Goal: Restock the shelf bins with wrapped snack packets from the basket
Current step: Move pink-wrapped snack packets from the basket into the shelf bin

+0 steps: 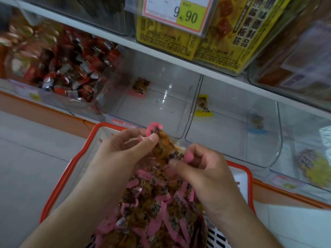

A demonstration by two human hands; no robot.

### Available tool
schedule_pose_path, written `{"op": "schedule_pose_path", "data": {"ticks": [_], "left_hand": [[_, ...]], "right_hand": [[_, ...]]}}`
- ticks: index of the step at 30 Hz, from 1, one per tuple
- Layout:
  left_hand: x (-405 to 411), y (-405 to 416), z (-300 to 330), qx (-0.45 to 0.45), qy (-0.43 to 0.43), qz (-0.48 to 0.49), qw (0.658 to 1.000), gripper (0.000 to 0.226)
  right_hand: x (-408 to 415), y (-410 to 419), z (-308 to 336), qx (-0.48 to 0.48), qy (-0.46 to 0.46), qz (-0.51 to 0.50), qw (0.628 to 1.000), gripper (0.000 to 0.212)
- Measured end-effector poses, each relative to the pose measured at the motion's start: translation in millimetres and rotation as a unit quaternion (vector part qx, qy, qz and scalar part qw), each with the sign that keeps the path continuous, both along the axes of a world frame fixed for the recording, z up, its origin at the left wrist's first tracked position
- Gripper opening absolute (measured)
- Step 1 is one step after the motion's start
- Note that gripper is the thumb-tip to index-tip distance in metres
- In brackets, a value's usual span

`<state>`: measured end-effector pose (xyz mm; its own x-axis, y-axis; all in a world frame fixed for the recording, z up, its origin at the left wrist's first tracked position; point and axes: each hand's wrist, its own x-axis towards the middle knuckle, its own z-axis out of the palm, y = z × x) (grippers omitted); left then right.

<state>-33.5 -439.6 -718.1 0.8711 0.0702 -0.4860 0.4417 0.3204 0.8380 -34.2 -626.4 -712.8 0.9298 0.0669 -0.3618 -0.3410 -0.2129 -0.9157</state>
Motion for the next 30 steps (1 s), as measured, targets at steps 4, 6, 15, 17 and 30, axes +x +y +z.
{"op": "schedule_pose_path", "data": {"ticks": [4, 6, 15, 17, 30], "left_hand": [[-1, -6, -3, 0.218, -0.08, -0.051, 0.971, 0.02], [2, -8, 0, 0.242, -0.088, -0.046, 0.965, 0.014], [32, 47, -10, 0.539, -0.075, -0.116, 0.831, 0.052], [32, 67, -23, 0.57, -0.026, -0.16, 0.805, 0.072], [32, 83, -56, 0.499, -0.027, -0.221, 0.838, 0.102]], "right_hand": [[-4, -4, 7, -0.05, -0.05, 0.048, 0.996, 0.051], [-2, 0, 11, -0.056, -0.078, 0.059, 0.994, 0.057], [66, 46, 1, -0.075, -0.114, -0.041, 0.99, 0.035], [107, 61, -17, -0.099, -0.118, -0.071, 0.985, 0.035], [275, 114, -132, -0.266, -0.116, -0.1, 0.952, 0.015]]}}
